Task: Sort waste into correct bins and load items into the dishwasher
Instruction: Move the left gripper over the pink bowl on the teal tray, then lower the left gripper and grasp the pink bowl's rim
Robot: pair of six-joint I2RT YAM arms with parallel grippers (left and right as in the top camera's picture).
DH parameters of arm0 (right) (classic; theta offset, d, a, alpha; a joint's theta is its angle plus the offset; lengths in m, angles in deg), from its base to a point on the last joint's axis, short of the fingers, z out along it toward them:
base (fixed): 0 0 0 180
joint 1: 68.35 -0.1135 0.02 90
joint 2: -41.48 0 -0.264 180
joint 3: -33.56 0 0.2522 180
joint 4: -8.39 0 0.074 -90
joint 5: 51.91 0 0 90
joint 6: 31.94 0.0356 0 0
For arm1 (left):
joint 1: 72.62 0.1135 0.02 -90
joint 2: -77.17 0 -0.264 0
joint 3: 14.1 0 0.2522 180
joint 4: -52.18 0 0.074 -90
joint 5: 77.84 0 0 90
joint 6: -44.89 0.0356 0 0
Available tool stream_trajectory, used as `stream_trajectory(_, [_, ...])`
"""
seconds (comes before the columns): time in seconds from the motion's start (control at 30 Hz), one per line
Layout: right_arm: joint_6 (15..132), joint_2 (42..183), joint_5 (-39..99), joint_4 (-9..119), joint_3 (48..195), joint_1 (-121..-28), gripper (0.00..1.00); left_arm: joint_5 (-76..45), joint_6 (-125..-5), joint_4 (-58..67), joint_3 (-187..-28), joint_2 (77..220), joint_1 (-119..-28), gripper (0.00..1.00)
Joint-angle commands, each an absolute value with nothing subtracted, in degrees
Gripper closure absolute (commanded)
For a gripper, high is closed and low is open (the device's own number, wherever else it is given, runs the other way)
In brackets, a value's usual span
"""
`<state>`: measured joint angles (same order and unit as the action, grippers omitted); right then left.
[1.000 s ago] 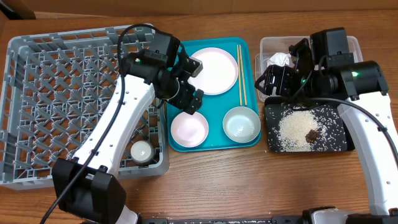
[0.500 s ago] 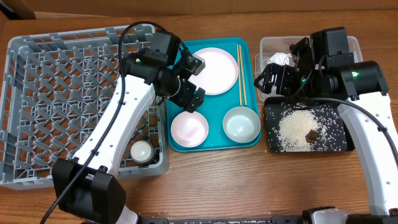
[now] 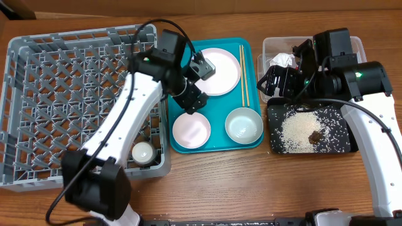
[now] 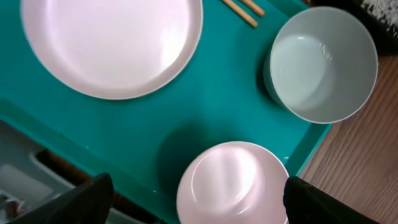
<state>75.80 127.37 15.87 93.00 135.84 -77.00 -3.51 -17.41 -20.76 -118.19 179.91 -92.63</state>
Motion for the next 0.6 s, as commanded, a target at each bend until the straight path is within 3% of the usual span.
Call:
stream_trajectory(0.0, [75.4,127.0,16.7,93.0,136.6,-77.0,0.0,-2.4,-14.9,-21.9,-118.9,183.9,-93.7,0.12])
stream_trajectory(0.33, [75.4,127.0,17.2,93.0,136.6,-77.0,0.0,-0.3,-14.9,-25.8,-118.8,187.9,-93.7,0.36])
stream_trajectory(0.57, [75.4,127.0,17.7,93.0,136.6,-77.0,0.0,0.7,-14.9,-25.4,-118.7,191.5,-93.7,0.35])
